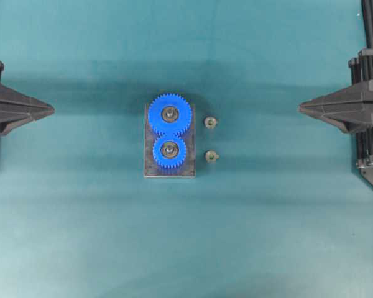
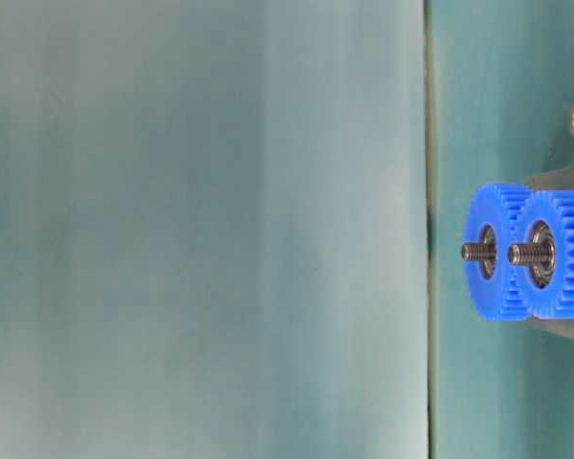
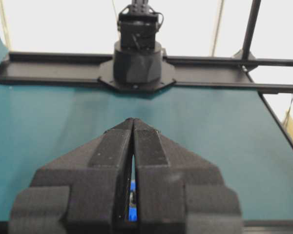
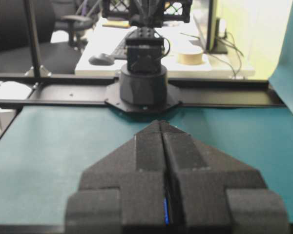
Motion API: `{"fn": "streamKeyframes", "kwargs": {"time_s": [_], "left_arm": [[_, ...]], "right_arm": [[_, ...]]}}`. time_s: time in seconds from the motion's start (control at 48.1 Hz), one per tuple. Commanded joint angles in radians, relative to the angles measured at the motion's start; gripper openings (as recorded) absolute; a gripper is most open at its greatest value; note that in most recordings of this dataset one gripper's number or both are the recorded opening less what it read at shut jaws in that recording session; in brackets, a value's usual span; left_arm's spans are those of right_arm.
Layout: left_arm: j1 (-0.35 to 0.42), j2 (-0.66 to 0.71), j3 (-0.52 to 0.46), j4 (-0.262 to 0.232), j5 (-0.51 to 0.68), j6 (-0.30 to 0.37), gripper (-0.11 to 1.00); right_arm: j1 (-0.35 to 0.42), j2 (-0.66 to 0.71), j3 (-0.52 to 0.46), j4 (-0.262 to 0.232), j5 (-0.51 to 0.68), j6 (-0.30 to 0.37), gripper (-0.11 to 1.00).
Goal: Insert the washer onto the shaft.
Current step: 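Move the right gripper over the upper silver washer beside the plate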
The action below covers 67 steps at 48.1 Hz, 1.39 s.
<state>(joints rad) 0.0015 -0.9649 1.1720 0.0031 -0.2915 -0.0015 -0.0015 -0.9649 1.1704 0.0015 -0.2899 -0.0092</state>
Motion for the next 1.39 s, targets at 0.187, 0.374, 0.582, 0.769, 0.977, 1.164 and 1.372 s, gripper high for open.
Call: {"fn": "streamKeyframes", "kwargs": {"time_s": [0.187, 0.374, 0.582, 0.769, 0.977, 1.164, 1.372], "left_arm": [[0.009, 0.060, -0.091, 0.009, 0.055, -0.026, 0.00], [0.009, 0.124, -0.179, 0.011, 0.216, -0.018, 0.00], [0.020, 0.202, -0.233, 0.012, 0.344, -0.005, 0.00], [0.017, 0.255, -0.259, 0.012, 0.371, -0.006, 0.00], [0.017, 0.284, -0.272, 0.012, 0.373, -0.005, 0.00], [0.017, 0.281, -0.272, 0.012, 0.374, -0.005, 0.00], [0.017, 0.272, -0.270, 0.012, 0.374, -0.005, 0.00]], "right_arm": [[-0.072, 0.017, -0.037, 0.144, 0.097, 0.057, 0.01], [-0.129, 0.135, -0.146, 0.144, 0.431, 0.064, 0.01], [-0.206, 0.396, -0.261, 0.104, 0.577, 0.060, 0.01], [-0.215, 0.565, -0.316, 0.048, 0.566, 0.055, 0.01], [-0.213, 0.716, -0.339, 0.029, 0.497, 0.002, 0.02], [-0.196, 0.842, -0.382, 0.029, 0.485, -0.064, 0.02], [-0.176, 0.943, -0.431, 0.029, 0.500, -0.094, 0.09]]}}
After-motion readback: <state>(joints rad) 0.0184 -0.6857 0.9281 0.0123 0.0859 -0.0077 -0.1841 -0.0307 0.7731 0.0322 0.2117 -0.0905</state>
